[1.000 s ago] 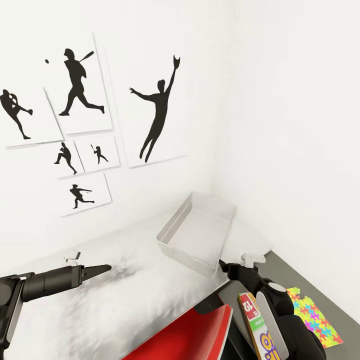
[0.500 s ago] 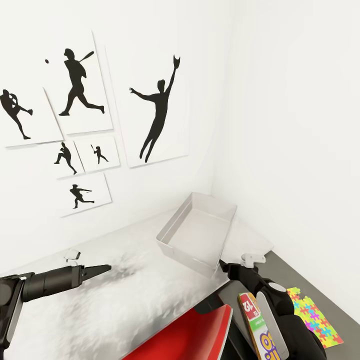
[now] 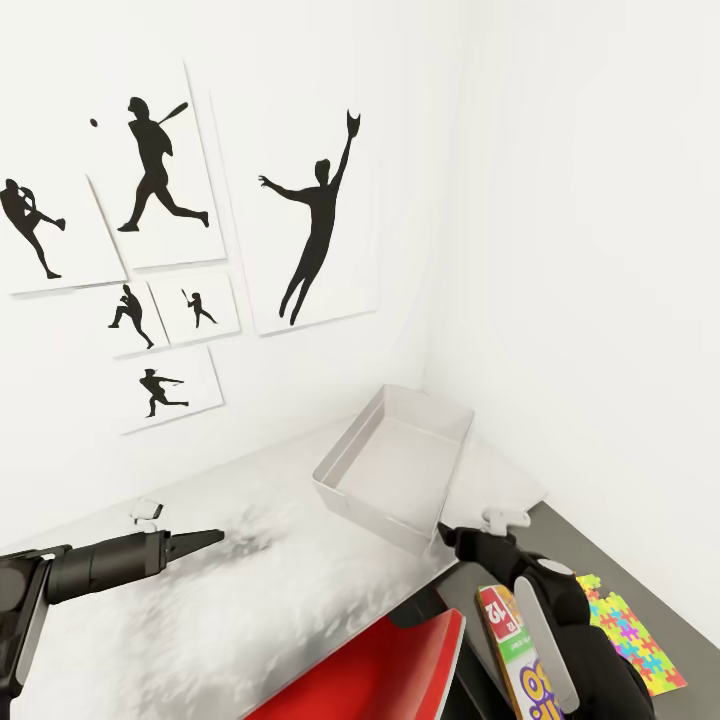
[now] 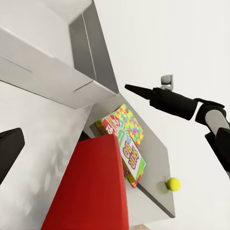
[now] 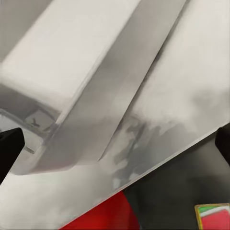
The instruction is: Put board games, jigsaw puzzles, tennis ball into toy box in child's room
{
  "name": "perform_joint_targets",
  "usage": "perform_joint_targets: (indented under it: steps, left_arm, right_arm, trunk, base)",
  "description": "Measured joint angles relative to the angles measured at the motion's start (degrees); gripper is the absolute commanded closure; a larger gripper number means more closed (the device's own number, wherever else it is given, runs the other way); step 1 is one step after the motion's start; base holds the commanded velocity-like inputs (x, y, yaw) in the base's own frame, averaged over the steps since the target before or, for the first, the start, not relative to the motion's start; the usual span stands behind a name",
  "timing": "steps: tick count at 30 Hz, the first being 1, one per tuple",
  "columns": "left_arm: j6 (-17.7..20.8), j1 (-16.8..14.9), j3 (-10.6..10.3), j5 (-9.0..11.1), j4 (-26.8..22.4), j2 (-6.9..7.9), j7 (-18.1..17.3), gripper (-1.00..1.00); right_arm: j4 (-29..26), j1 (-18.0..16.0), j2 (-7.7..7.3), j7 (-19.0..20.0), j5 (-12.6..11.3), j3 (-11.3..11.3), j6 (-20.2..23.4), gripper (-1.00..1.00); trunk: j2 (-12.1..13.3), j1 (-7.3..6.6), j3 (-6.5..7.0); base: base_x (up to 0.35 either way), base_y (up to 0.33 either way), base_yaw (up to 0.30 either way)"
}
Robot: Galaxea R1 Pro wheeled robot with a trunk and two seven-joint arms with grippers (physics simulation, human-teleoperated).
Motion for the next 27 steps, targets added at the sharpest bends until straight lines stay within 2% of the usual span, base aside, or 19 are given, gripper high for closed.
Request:
perform_joint_targets:
  steps: [8,11,14,17,20,22,27]
  left_arm:
    - [0.0,0.0,0.1,-0.1,0.0,0.09,0.0,-1.0]
    - [0.0,0.0,-0.1,-0.1,0.0,0.0,0.0,-1.0]
    - [0.0,0.0,-0.2,-0.1,0.0,-0.11,0.0,-1.0]
    - [0.0,0.0,-0.2,-0.1,0.0,-0.1,0.0,-1.0]
    - [0.0,0.0,-0.2,0.0,0.0,-0.08,0.0,-1.0]
    - [0.0,0.0,-0.3,0.0,0.0,-0.08,0.0,-1.0]
    - [0.1,0.0,-0.3,0.0,0.0,-0.14,0.0,-1.0]
  right_arm:
    - [-2.4,-1.2,0.35,-0.3,0.0,-0.2,5.4,-1.0]
    - [-2.2,-4.5,0.49,-0.4,-0.1,-0.7,7.7,-1.0]
    - [-2.1,-8.9,0.86,-0.4,-0.2,-1.0,12.6,-1.0]
    - [-1.9,-12.4,0.94,-0.4,-0.1,-1.3,15.6,-1.0]
    - [-1.0,-14.8,0.95,-0.9,0.1,-2.1,17.7,-1.0]
    - [0.7,-16.7,0.96,-2.0,0.2,-3.0,18.7,-1.0]
    - [11.8,-22.5,0.97,-5.8,0.5,-5.1,19.3,-1.0]
  trunk:
    - [0.0,0.0,0.0]
    - [0.0,0.0,0.01]
    - [0.0,0.0,0.01]
    - [0.0,0.0,0.01]
    - [0.0,0.0,0.0]
    - [0.0,0.0,0.0]
    - [0.0,0.0,0.0]
  base:
    - [0.0,0.0,0.0]
    - [0.0,0.0,0.0]
    - [0.0,0.0,0.0]
    - [0.0,0.0,0.0]
    - [0.0,0.0,0.0]
    - [0.0,0.0,0.0]
    - [0.0,0.0,0.0]
